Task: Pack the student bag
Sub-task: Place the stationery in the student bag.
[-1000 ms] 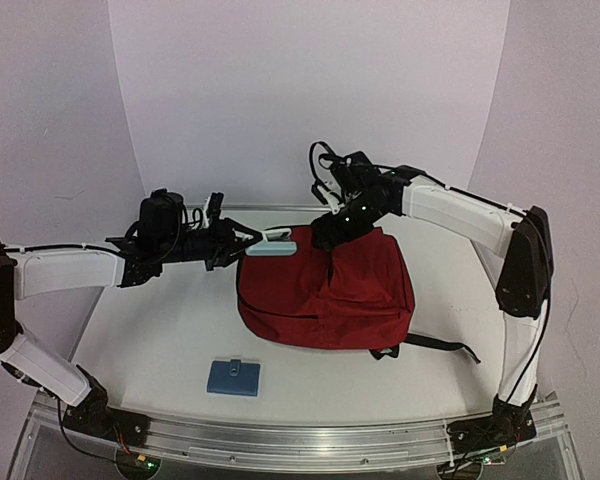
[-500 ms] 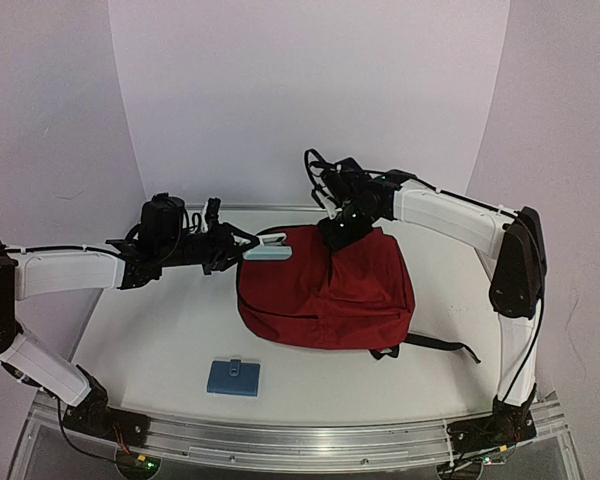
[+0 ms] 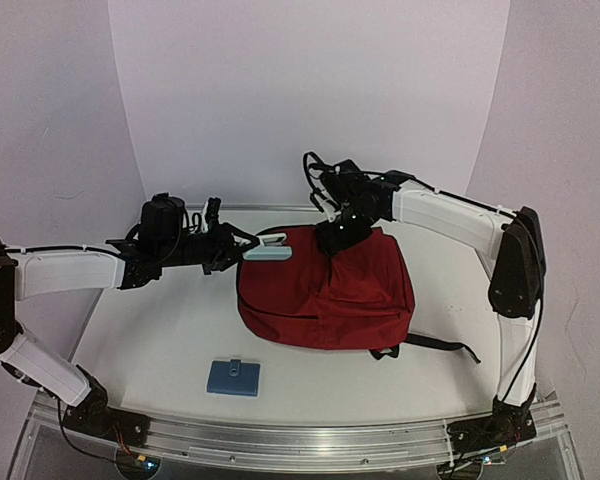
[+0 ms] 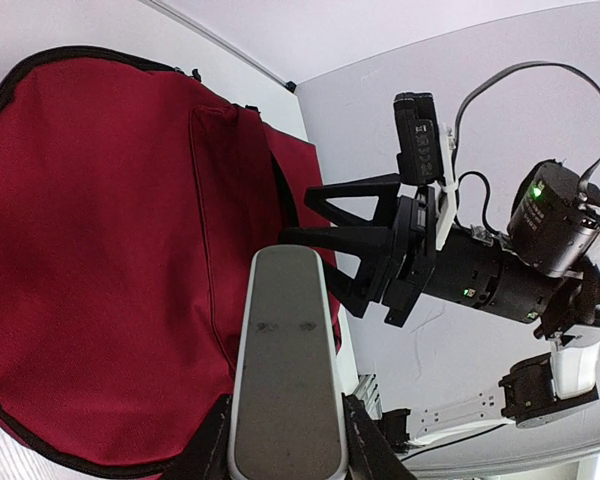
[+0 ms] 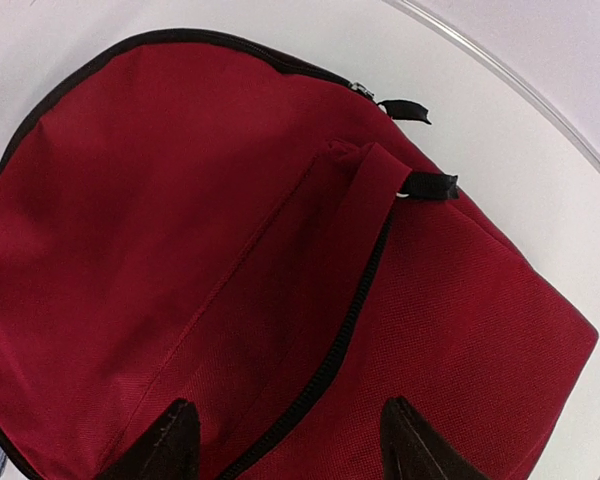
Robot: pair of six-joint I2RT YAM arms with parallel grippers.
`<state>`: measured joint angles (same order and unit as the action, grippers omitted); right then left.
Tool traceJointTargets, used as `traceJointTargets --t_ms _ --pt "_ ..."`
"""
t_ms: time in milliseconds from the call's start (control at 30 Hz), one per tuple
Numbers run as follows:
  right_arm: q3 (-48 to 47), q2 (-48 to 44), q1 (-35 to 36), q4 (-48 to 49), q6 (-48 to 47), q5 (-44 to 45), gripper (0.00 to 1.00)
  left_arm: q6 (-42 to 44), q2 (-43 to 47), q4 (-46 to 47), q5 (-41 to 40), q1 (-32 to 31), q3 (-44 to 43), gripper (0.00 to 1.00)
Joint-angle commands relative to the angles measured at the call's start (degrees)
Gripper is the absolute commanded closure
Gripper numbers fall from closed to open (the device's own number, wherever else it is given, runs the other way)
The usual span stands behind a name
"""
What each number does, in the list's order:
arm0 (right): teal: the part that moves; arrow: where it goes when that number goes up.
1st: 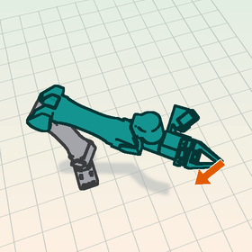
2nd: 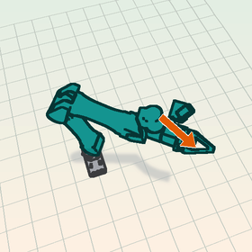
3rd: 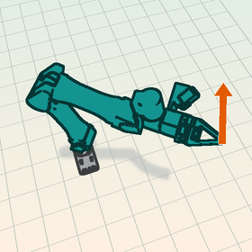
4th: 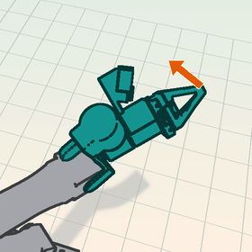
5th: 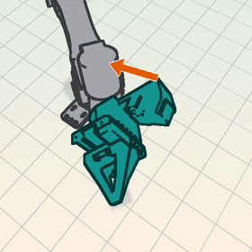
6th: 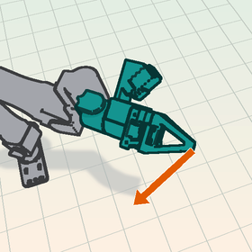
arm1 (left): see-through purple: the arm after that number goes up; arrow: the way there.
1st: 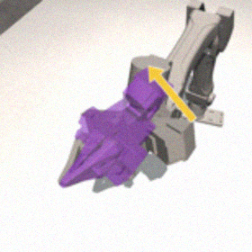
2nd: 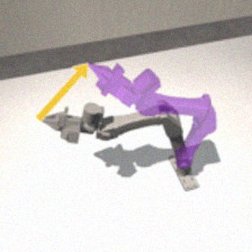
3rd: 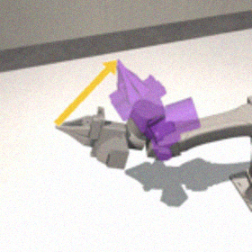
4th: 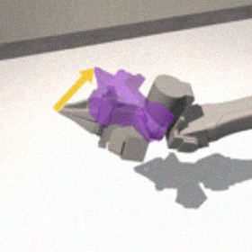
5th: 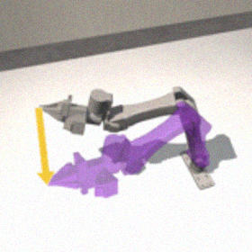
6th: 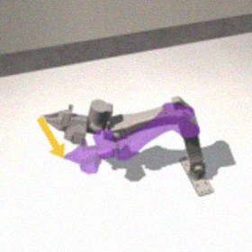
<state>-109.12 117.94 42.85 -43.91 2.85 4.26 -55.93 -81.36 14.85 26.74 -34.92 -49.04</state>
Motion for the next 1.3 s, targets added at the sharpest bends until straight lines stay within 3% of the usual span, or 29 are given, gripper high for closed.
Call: traceJointTargets --t_ms 0,233,367,467,1000,1267 --pt "-0.60 1.44 0.39 -1.44 -0.08 0.82 0.48 0.66 0.65 2.78 -0.19 0.11 -2.32 1.00" --pt "0.38 -1.64 0.39 -1.77 -0.66 3.35 0.83 0.37 -0.82 4.61 -0.21 0.13 -2.53 1.00" --pt "1.70 -4.26 0.35 -1.67 -1.20 3.70 0.88 -1.32 -3.60 8.51 1.28 0.11 -2.91 1.00" --pt "2.62 -5.94 0.19 -1.74 -1.94 4.40 0.99 -2.65 -6.88 12.00 2.55 -0.06 -4.01 1.00" --pt "4.29 -10.01 -0.93 -1.46 -2.34 -1.21 1.00 -7.09 -25.34 23.38 6.64 -4.24 -16.41 1.00" --pt "3.23 -9.46 -0.93 -1.29 -1.91 -1.89 1.00 -9.83 -33.52 29.59 2.40 -7.23 -19.90 1.00"
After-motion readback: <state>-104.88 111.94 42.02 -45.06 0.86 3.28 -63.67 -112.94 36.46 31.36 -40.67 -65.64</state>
